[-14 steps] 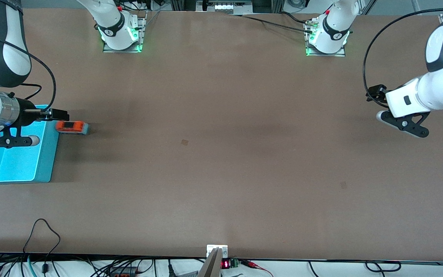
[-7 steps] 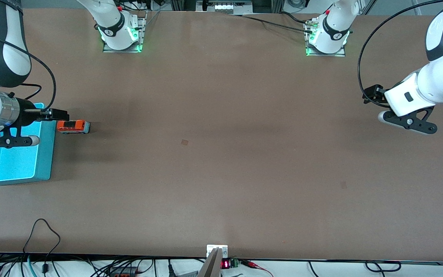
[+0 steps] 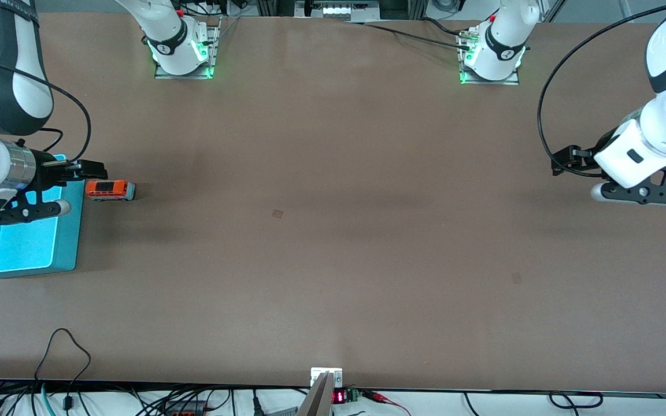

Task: Wind up bus and store in blue box
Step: 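Raise the left gripper away while the right gripper approaches the bus, then lower the right gripper onto the orange bus and grasp it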

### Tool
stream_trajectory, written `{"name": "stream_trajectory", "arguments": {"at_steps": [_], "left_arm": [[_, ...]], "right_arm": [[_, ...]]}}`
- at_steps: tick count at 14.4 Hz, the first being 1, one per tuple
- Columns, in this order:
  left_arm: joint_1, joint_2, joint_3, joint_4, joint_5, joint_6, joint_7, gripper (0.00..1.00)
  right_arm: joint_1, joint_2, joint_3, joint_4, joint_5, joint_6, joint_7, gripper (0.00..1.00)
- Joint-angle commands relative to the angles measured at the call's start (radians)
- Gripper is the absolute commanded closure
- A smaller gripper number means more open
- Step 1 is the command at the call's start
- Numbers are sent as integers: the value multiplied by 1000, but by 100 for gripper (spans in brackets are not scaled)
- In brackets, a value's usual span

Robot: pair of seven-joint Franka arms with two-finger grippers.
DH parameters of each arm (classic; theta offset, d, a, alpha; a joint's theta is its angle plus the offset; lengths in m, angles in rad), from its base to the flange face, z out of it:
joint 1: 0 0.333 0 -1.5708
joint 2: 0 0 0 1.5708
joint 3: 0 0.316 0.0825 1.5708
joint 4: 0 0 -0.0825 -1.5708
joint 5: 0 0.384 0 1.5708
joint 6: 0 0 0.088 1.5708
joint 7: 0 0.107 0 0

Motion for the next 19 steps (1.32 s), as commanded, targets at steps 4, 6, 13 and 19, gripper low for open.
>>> {"name": "stream_trajectory", "arguments": {"at_steps": [4,6,13,19], "left_arm": [[-119,-169,147,-208,-19,121,-3,0],[-100,-167,138,-208,-19,111,12,0],[-111,-167,109,-193,-7,66,60,0],[-108,-167,104,-185,-5,63,68,0]], "right_arm": [[-195,-176,146,-393,-53,259,-350,0],[-251,-212,182,-511,-97,383,-478,0],[-381,-155,209,-646,-124,751,-1154,0],[-424,-80,215,-651,-122,779,-1306,0]]}}
